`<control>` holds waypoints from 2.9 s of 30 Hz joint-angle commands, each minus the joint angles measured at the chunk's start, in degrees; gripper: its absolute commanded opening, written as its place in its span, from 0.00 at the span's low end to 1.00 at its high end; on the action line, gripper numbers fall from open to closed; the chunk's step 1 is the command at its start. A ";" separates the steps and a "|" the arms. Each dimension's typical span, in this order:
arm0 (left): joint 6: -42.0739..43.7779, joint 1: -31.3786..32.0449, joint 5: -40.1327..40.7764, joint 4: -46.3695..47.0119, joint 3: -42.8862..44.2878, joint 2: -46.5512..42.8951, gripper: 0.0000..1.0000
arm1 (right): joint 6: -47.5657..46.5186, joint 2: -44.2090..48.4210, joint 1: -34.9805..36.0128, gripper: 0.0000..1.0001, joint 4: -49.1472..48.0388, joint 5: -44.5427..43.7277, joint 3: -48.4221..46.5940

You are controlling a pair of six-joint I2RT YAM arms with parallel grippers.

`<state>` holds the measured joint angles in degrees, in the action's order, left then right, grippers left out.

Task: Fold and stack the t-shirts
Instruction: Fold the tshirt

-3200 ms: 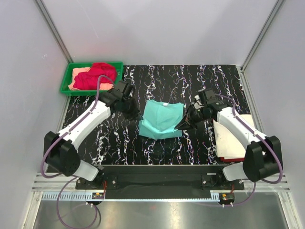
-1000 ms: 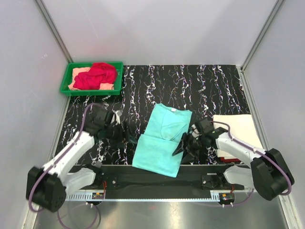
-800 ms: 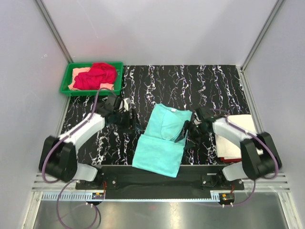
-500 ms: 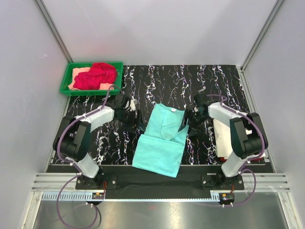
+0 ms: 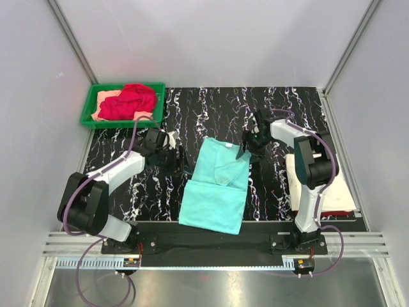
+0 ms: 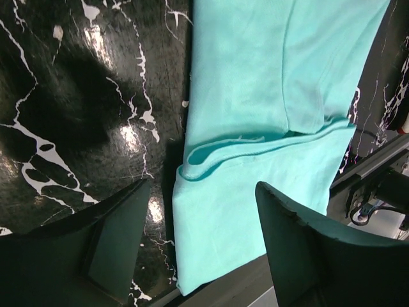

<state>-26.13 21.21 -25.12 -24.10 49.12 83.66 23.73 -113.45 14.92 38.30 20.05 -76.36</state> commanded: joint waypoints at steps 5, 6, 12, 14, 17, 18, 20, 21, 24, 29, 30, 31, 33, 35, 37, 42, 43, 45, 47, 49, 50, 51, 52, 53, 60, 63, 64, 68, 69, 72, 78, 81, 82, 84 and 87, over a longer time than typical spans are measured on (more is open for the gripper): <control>-0.85 0.50 -0.10 2.48 -2.01 -0.51 0.72 | -1.83 -6.17 2.22 0.66 -0.34 5.87 -13.63; -0.85 0.50 0.16 2.48 -2.01 -0.16 0.72 | -2.36 -5.91 2.05 0.67 1.93 3.61 -14.08; -1.99 0.94 -0.01 2.47 -2.36 1.16 0.63 | -8.17 1.03 1.43 0.72 6.87 0.59 -8.65; -1.82 1.46 -1.15 3.35 -2.28 2.99 0.58 | -8.26 4.70 1.52 0.72 6.44 2.26 -3.64; -1.47 2.34 -0.98 2.74 -1.23 5.19 0.54 | -7.20 9.19 1.43 0.66 3.63 8.13 4.18; -1.55 2.52 -0.63 2.39 -1.14 5.46 0.54 | -6.59 9.99 1.52 0.65 2.84 9.46 6.03; -1.47 2.87 0.33 1.86 -0.87 6.42 0.54 | -5.19 12.02 1.52 0.61 1.43 12.54 11.39; -1.38 2.96 0.86 0.73 -0.61 6.69 0.54 | -4.92 12.63 1.61 0.59 -0.14 13.08 14.63; -1.38 3.13 1.48 0.45 -0.61 6.87 0.54 | -3.87 14.57 2.04 0.56 -2.87 13.95 19.30; -1.29 3.48 0.34 0.72 -0.70 7.22 0.44 | -2.99 14.92 2.92 0.50 -5.78 15.45 21.78; -1.29 3.49 0.69 0.54 -0.70 7.05 0.44 | -2.81 14.92 3.01 0.50 -6.05 15.54 21.78; -1.38 3.49 0.95 0.28 -0.61 6.78 0.44 | -2.72 14.92 3.10 0.50 -6.31 15.89 21.69; -1.20 3.49 2.71 -1.21 -0.35 5.82 0.53 | -2.46 14.84 3.45 0.51 -6.31 15.98 21.43; -1.12 3.49 4.81 -2.27 0.18 4.94 0.57 | -2.46 14.75 3.63 0.51 -6.49 16.16 21.34; -1.03 3.49 6.39 -3.93 0.62 4.06 0.58 | -2.46 14.66 3.89 0.51 -6.49 16.24 21.51; -0.59 3.49 5.71 -3.07 0.63 5.29 0.57 | -2.37 13.61 4.33 0.50 -7.01 16.86 21.34; -0.85 3.49 4.48 -2.45 0.45 5.98 0.54 | -2.54 13.43 4.42 0.50 -6.84 16.77 21.16; -1.03 3.57 2.98 -0.61 -0.16 6.69 0.50 | -2.19 13.25 4.51 0.49 -6.84 16.77 20.81; -1.47 3.49 1.22 1.32 -0.52 7.39 0.48 | -2.19 13.08 4.68 0.47 -7.10 16.77 20.55; -1.56 3.49 0.34 2.30 -0.52 8.01 0.44 | -2.02 12.73 4.68 0.46 -7.28 16.60 20.28; -1.56 3.49 -0.36 2.74 -0.35 8.62 0.37 | -2.10 12.55 4.68 0.43 -7.45 16.25 19.93; -1.56 3.49 -0.71 2.91 0.09 8.71 0.34 | -2.10 12.29 4.68 0.43 -7.54 15.90 19.84; -1.38 3.49 -1.24 3.09 0.27 8.72 0.29 | -2.10 12.11 4.68 0.42 -7.63 15.55 19.67; -1.38 3.57 -1.33 3.09 0.53 8.63 0.23 | -2.19 11.85 4.68 0.36 -7.37 15.37 19.06; -1.73 3.57 -7.03 6.07 1.50 4.85 0.00 | -1.49 16.15 4.68 0.12 -5.00 15.45 18.17; -3.13 3.57 -10.64 9.33 0.71 4.50 0.00 | -1.84 17.12 4.68 0.07 -3.85 15.89 17.47; -3.31 3.49 -11.17 9.42 0.80 4.50 0.00 | -1.93 17.12 4.68 0.06 -3.33 16.33 17.21; -2.79 3.57 -10.30 9.42 1.06 4.67 0.00 | -2.11 17.47 4.68 0.00 -3.32 15.02 16.77; -2.53 3.49 -10.30 9.33 1.24 5.02 0.00 | -2.02 17.47 4.68 0.00 -3.41 14.67 16.94; -0.86 3.49 -8.72 9.42 1.85 7.30 0.00 | -2.02 16.25 4.59 0.00 -3.94 12.04 17.21; 1.78 3.40 -2.57 6.17 5.10 14.51 0.00 | -1.58 13.43 4.60 0.00 -5.78 5.54 18.70; 2.66 3.40 -0.19 5.38 6.51 17.15 0.00 | -1.31 11.41 4.60 0.00 -5.87 3.94 18.61; 3.27 3.40 0.94 5.20 6.86 17.76 0.00 | -1.31 10.80 4.59 0.00 -5.70 3.77 18.70; 3.80 3.40 1.48 4.24 8.00 19.26 0.00 | -1.23 9.48 4.59 0.00 -5.70 3.42 18.61; 4.68 3.40 3.76 2.22 9.14 20.05 0.00 | -0.96 9.12 4.68 0.00 -6.84 3.06 19.32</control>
<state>-24.51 24.47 -27.64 -20.16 56.47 102.13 22.81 -103.57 19.11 33.61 26.63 -57.67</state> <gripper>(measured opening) 0.016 0.012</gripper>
